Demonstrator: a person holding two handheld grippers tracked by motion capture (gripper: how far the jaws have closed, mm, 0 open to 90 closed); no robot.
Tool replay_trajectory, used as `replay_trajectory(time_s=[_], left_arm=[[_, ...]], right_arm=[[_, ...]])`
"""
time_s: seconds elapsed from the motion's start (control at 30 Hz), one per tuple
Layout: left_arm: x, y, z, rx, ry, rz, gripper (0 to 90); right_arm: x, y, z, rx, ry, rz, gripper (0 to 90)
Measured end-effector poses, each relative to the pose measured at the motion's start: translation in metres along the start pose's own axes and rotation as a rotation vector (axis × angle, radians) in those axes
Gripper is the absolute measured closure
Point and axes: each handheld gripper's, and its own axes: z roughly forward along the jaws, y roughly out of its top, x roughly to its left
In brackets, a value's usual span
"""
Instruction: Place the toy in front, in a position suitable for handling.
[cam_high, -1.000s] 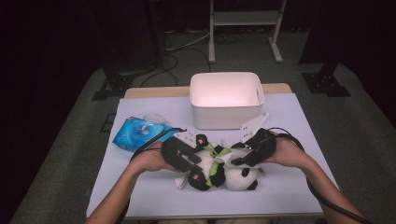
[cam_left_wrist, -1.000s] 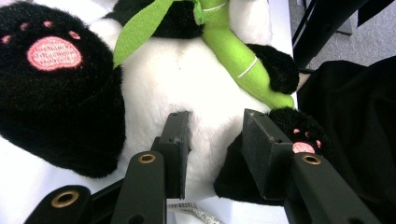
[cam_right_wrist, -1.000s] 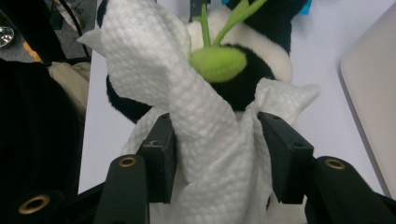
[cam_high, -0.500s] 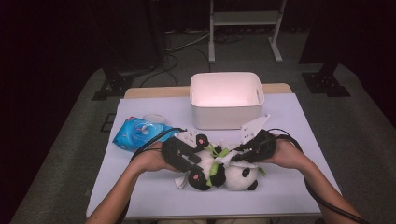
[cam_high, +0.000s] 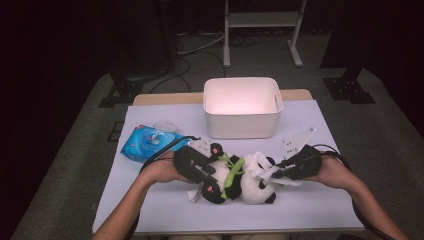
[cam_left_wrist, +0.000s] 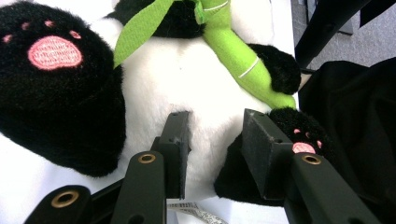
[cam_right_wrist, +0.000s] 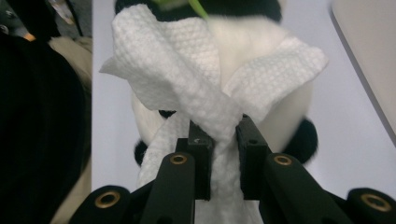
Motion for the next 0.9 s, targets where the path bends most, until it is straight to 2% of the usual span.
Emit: replay_trajectory(time_s=[0.1, 0.27, 0.3, 0.47, 0.57, 0.6, 0.63, 0.77, 0.9], left_arm=[[0.000, 0.000, 0.000, -0.001, 0.001, -0.002, 61.7], [0.001, 0.000, 0.001, -0.004, -0.003, -0.004, 61.7], [0.001, 0.000, 0.001, -0.003, -0.003, -0.005, 61.7], [0.001, 0.001, 0.001, 0.003, 0.001, 0.003, 61.6], [0.000, 0.000, 0.001, -0.002, 0.000, 0.002, 61.7], [0.000, 0.000, 0.001, -0.002, 0.000, 0.002, 61.7], [0.000, 0.000, 0.001, -0.003, -0.001, 0.001, 61.6], [0.000, -0.001, 0.001, -0.002, 0.001, 0.000, 61.6], [0.000, -0.002, 0.001, -0.007, -0.003, 0.000, 61.7]], right_arm=[[-0.005, -0.013, -0.001, 0.035, -0.023, 0.033, 78.8], [-0.006, -0.015, 0.002, 0.023, -0.019, 0.040, 78.8], [-0.005, -0.010, 0.003, 0.027, -0.022, 0.019, 78.8], [-0.005, 0.005, 0.006, 0.032, -0.020, -0.009, 78.8], [-0.007, 0.021, 0.009, 0.005, -0.001, -0.029, 78.8], [-0.007, 0.021, 0.009, 0.005, -0.001, -0.029, 78.8], [-0.007, 0.030, 0.013, -0.004, 0.007, -0.046, 78.8], [-0.006, 0.043, 0.021, 0.004, 0.014, -0.072, 78.8], [-0.006, 0.053, 0.024, -0.016, 0.018, -0.080, 78.8]])
